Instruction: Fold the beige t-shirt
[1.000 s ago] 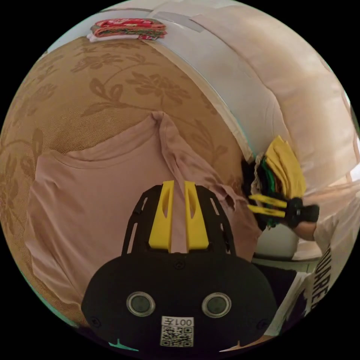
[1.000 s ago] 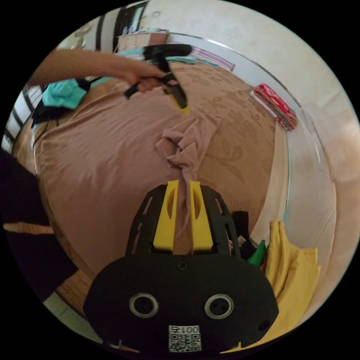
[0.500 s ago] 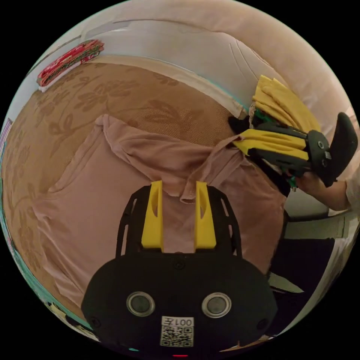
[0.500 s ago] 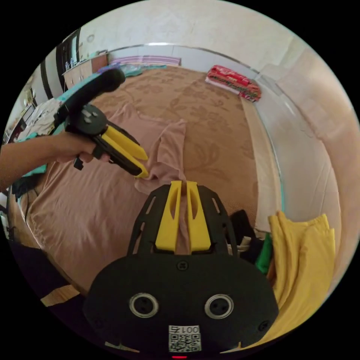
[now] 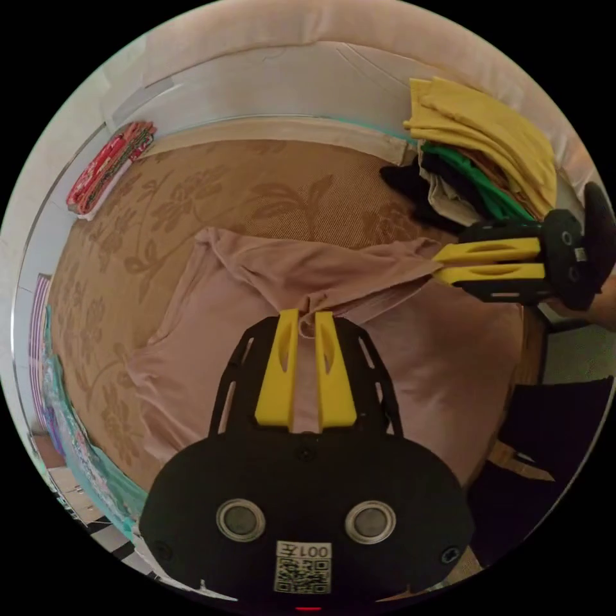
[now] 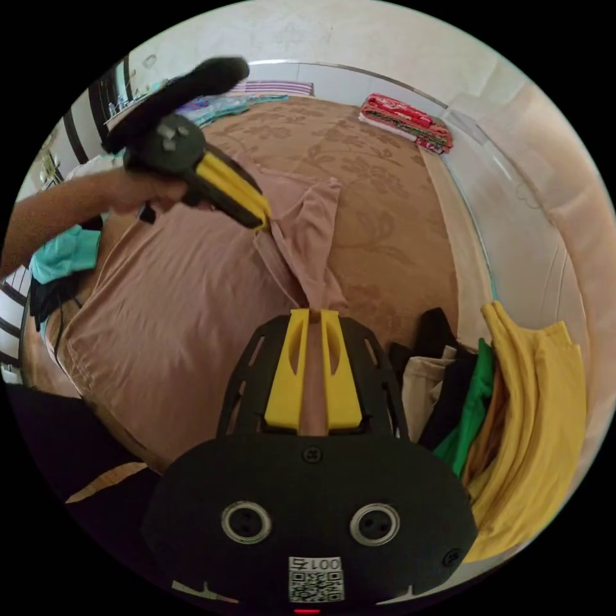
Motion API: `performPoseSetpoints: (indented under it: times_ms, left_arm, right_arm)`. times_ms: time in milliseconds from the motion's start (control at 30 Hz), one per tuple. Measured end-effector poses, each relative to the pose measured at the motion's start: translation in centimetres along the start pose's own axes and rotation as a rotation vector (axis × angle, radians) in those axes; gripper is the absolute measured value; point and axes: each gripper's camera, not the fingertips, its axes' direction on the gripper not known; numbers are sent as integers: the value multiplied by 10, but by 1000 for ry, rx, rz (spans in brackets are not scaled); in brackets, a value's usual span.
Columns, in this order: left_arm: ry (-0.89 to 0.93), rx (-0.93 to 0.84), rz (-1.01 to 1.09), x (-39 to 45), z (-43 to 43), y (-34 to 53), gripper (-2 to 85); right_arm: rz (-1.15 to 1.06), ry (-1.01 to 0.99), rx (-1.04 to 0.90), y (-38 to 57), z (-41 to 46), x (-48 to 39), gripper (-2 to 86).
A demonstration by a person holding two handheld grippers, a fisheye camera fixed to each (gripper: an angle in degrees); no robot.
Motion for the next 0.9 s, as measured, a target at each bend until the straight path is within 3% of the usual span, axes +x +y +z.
performPoseSetpoints:
  times_ms: [167, 333, 467, 567, 667, 900]
  left_arm:
    - [58, -91, -2, -38, -9, 12, 89]
    - [157, 55, -102, -109, -12, -4, 100]
    - [367, 139, -215, -184, 14, -44, 109]
    - [513, 129, -339, -226, 40, -59, 90]
    - [595, 94, -389, -252, 57, -62, 11]
    - [685, 297, -483, -316, 53, -52, -8]
  right_arm:
    - [-52, 47, -64, 12, 12, -19, 24]
    - [-69, 124, -52, 3, 22, -6, 77]
    - [-162, 118, -56, -12, 39, -8, 94]
    - [-235, 109, -58, -23, 48, -15, 60]
    - [-226, 171, -52, -27, 49, -19, 27]
    - [-58, 282, 10, -16, 39, -15, 9]
